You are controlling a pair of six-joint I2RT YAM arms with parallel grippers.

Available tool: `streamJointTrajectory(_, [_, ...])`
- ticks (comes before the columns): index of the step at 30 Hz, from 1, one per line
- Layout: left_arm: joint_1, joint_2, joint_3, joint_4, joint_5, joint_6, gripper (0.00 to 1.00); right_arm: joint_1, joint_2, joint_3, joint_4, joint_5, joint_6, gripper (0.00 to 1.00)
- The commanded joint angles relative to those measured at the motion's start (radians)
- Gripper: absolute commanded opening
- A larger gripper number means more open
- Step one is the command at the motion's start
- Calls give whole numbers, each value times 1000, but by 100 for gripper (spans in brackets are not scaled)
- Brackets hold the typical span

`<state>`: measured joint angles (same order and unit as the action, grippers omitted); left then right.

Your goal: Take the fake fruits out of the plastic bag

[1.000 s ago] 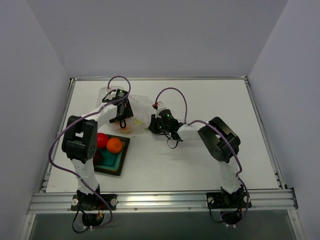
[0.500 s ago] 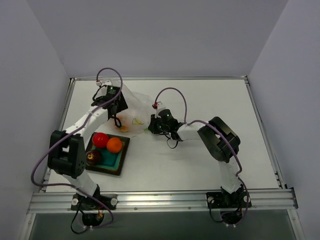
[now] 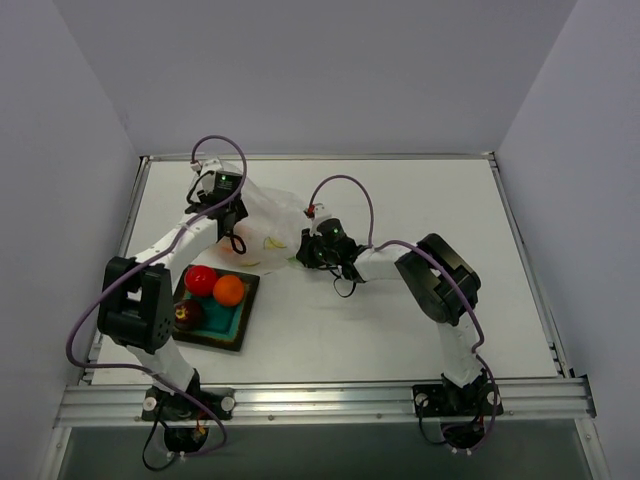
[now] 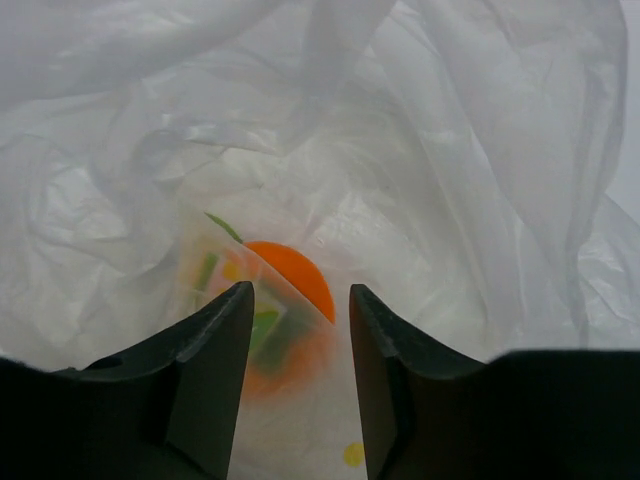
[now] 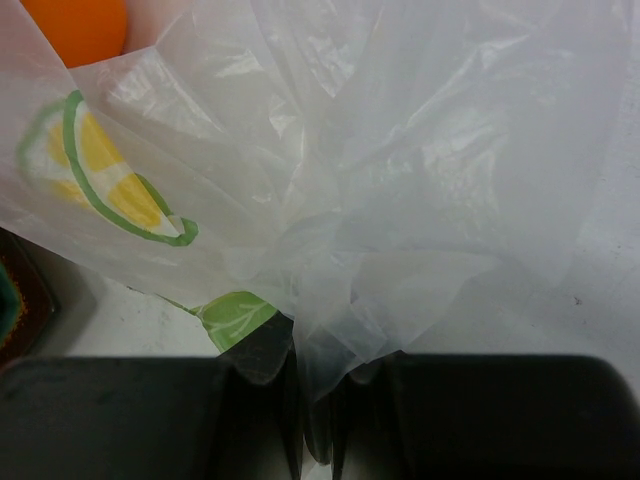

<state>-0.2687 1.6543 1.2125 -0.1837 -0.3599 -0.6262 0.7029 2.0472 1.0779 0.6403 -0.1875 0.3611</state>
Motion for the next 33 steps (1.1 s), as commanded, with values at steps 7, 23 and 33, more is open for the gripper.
streamJointTrajectory(7, [-4, 93, 136, -190, 95, 31, 52, 12, -27, 10, -22, 17, -21, 6])
streamJointTrajectory(23, [-4, 98, 88, -280, 19, 36, 73, 12, -51, 1, -22, 19, -24, 6])
streamJointTrajectory(33, [16, 205, 127, -295, 64, 25, 79, 12, -51, -1, -22, 20, -24, 6])
